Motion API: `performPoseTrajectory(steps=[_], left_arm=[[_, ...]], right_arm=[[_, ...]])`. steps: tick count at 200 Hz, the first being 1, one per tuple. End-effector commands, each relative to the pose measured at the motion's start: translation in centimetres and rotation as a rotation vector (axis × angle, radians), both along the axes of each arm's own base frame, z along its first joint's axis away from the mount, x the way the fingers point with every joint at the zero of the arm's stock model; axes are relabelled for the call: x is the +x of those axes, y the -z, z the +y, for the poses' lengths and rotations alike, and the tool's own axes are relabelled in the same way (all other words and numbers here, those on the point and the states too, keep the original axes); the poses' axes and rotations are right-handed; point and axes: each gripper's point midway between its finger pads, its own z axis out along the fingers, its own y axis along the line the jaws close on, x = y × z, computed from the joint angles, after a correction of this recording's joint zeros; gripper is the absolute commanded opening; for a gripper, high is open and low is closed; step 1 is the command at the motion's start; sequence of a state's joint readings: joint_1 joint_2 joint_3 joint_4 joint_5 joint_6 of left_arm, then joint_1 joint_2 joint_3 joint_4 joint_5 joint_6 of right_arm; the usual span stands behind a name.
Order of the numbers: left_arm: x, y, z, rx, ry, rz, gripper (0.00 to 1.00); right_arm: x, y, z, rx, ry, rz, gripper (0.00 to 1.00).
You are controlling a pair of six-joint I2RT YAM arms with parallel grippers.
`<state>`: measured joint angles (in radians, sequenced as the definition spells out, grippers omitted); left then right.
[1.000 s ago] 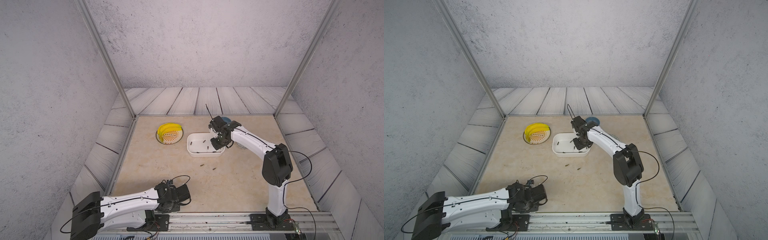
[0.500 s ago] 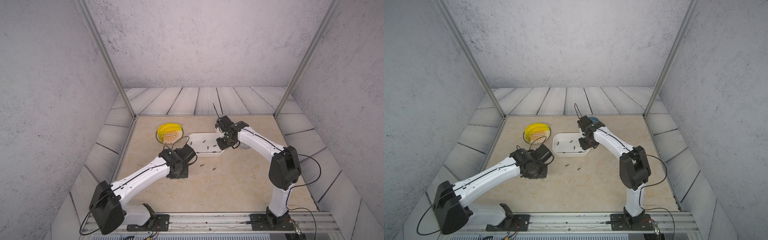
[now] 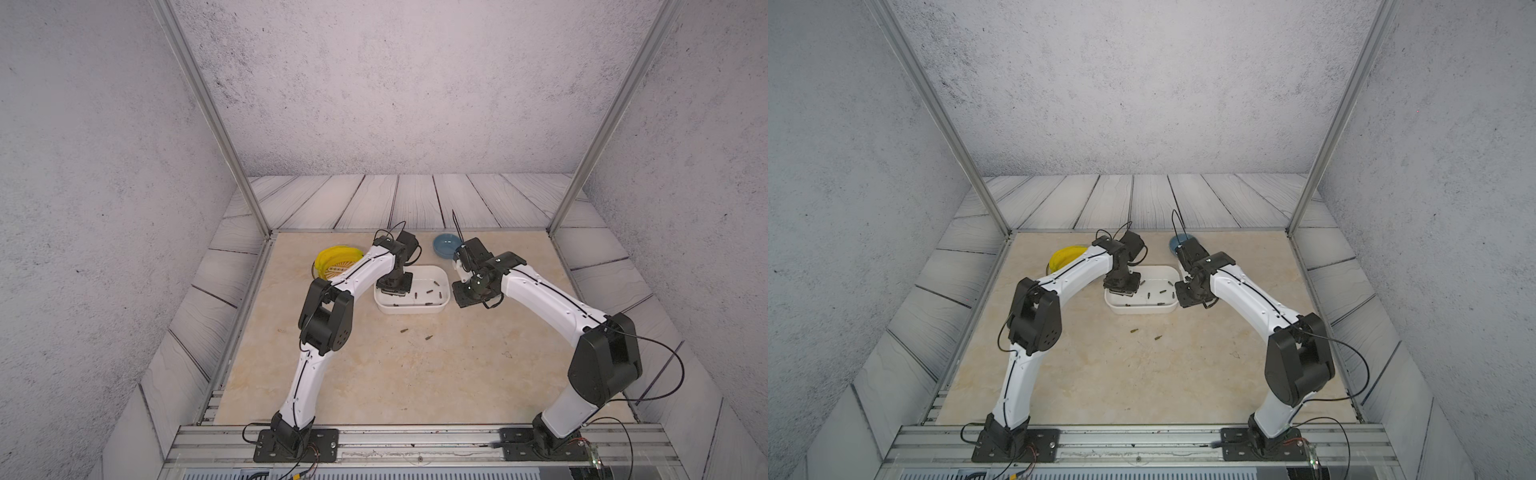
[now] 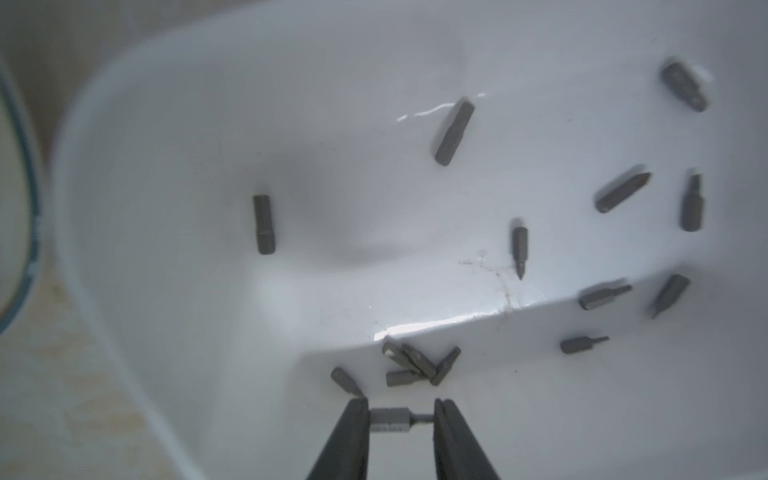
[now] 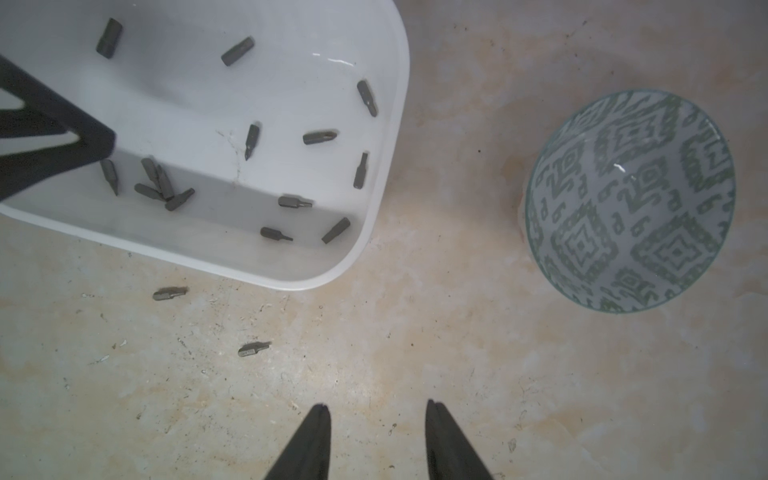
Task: Put the bit on the desktop into the storage box
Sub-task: Place the screwdriver bit in the storage box.
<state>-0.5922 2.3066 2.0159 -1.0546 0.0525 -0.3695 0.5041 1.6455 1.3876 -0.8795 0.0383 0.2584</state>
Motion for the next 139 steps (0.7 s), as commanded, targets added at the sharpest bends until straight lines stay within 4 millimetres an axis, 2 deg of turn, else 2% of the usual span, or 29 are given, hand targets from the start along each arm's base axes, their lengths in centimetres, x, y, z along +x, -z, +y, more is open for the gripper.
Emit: performPoseTrajectory(steps=[1,21,38,65,78,100,117,139], left_arm=[[0.1,-0.7,-0.7,-0.039,0.034,0.006,0.45],[0.6,-1.4,-0.6,-0.046,0.030,-0.028,0.57],[0.8,-2.9,0.1,-0.032,0.021,-0.059,0.66],[0.9,-7.4,1.6,-0.058,-0.003,-0.139,0.69],[0.7,-10.4,2.8,-0.067,-0.016,-0.192,0.70],[-0.5,-14.1,4.7,-0.079,-0.025,-0.253,0.71],[-2.1,-15.1,6.2,-0.071,-0.040,-0.268,0.71],[-4.5,-14.3,8.1,-0.046,-0.058,-0.264,0.72]], right_arm=[[-0.9,0.1,-0.1,0.029,0.013,0.010,0.42],[-1.5,0.8,-0.2,0.024,0.004,0.028,0.42],[-2.0,1.1,0.5,0.073,-0.020,0.028,0.42],[-2.8,2.1,1.7,0.084,-0.058,0.046,0.42],[-3.2,2.8,2.4,0.068,-0.083,0.058,0.42],[-4.1,4.1,4.0,0.040,-0.134,0.076,0.43],[-4.6,5.1,5.3,0.029,-0.162,0.084,0.46],[-5.4,6.6,6.8,0.011,-0.204,0.103,0.46]])
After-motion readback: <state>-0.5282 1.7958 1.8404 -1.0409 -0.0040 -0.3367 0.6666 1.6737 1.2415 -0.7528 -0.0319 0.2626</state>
